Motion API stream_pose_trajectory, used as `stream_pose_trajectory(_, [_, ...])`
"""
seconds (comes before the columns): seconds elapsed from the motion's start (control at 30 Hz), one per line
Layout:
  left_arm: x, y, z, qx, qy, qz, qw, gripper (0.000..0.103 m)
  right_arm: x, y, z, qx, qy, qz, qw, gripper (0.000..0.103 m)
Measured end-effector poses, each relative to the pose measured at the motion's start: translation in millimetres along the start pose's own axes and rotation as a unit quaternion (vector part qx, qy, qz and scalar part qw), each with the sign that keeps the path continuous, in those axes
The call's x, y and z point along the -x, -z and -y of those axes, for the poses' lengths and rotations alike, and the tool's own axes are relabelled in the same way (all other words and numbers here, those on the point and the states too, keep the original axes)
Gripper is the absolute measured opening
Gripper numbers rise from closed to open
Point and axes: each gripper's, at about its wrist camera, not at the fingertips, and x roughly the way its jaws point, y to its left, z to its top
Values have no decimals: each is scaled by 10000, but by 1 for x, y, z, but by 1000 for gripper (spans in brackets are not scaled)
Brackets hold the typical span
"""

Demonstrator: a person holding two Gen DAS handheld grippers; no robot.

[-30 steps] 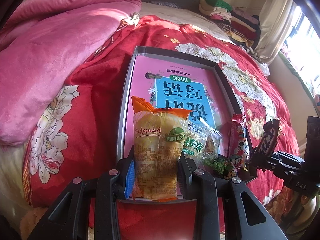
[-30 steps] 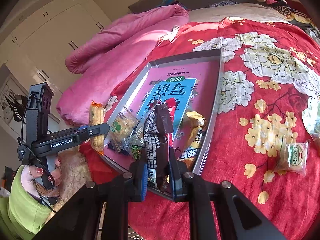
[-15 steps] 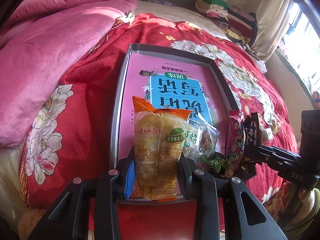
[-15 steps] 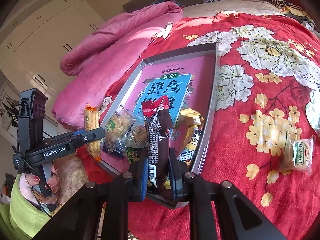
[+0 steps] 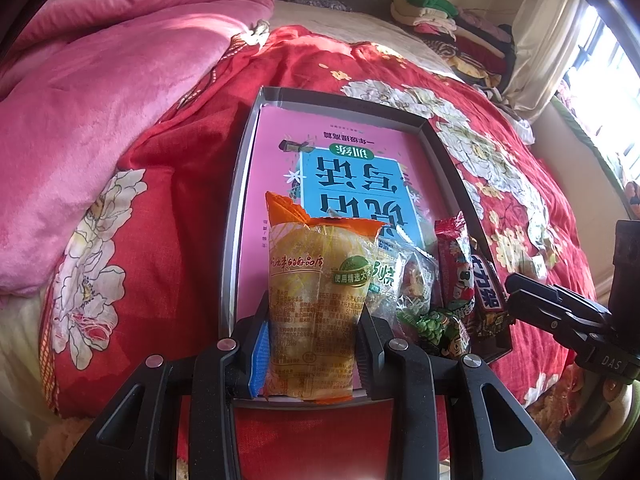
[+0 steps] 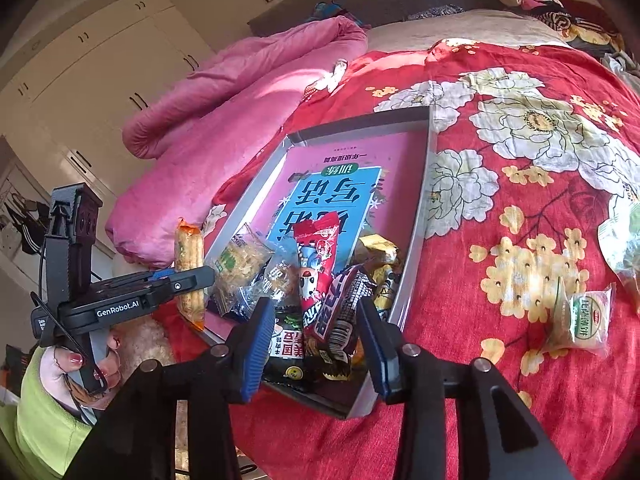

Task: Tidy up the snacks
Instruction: 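Open the right tool over the tray while the left tool lowers and releases the bread bag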

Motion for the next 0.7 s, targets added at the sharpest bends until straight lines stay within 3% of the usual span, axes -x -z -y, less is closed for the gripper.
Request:
stream_pose_trajectory(0.2, [3,-1,2,-50,-19,50,10000,40,10,3,2,47,151,93,9998,48])
stream_pose_trajectory(0.4, [17,-5,9,-140,1,347,9993,56,32,4,8,182,428,337,9983,55])
stream_pose_trajectory(0.7, [37,-13,32,-266,6,677,9974,62,78,-1,40,50,929,816,9923,59])
